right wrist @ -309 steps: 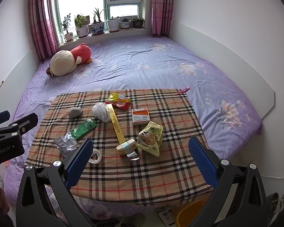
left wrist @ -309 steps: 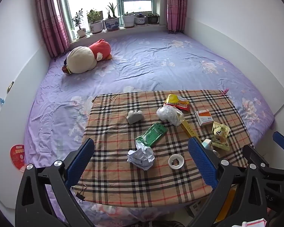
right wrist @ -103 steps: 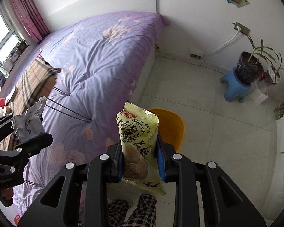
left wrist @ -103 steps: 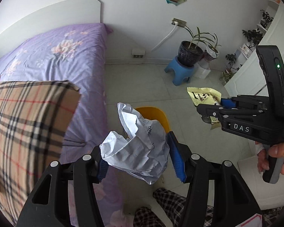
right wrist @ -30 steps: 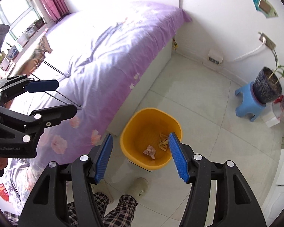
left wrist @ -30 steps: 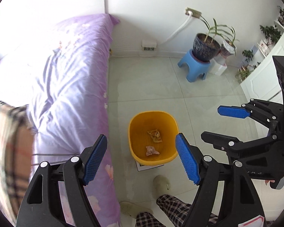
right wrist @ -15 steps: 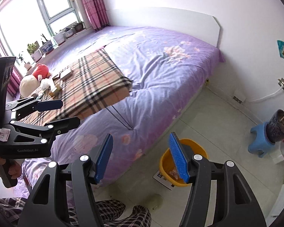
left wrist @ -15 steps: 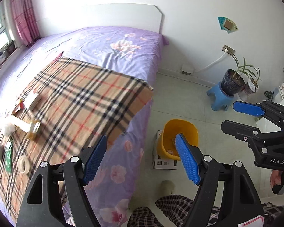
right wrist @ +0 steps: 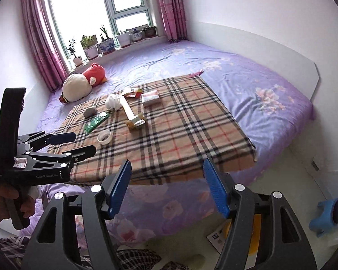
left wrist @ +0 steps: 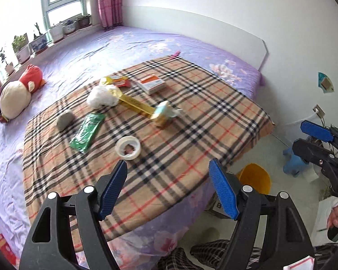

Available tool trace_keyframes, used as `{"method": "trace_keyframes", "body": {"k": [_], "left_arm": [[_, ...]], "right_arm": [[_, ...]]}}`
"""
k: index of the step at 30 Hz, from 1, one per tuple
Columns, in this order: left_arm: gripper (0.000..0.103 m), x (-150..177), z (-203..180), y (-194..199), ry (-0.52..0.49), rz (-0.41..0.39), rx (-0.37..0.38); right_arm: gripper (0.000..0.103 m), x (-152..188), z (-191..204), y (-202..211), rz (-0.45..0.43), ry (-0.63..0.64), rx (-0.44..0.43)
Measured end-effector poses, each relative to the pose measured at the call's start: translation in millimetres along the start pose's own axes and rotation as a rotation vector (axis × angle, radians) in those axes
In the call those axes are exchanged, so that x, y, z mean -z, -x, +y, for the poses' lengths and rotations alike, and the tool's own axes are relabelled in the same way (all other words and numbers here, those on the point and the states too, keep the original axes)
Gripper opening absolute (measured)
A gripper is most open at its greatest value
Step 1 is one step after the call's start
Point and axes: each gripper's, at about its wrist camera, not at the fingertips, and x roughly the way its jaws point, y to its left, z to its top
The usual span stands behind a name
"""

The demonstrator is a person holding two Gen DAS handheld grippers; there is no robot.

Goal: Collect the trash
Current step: 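Move both open tools back over the plaid cloth, then grasp the wrapped soap bar with the right tool while the left tool grasps the green packet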

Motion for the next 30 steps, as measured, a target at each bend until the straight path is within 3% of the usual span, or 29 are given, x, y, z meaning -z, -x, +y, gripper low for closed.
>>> {"method": "trace_keyframes", "body": {"k": [5,15,24,30], "left_arm": [[0.075,3.4,46.1,-8.6,0.067,0.007,-0.064],[0.074,0.3,115.8,-56.9,0.131,0.074,-0.118],[0.075,-10.6,141.0,-97.0,0.104,0.126,-0.114],[0.075,-20.6,143.5,-104.5,0.080,0.109,-0.091]], "right_arm": [[0.075,-19.8,26.1,-26.8,-0.033,0.050,0.010],[0.076,-37.2,58.1,-104.4,0.057,0.110,-0.032],[0.077,-38.7,63.9,-162.9,0.144,0.107,0.000],[0.077,-43.3,62.4,-187.9,0.168,0.124,0.032]]}}
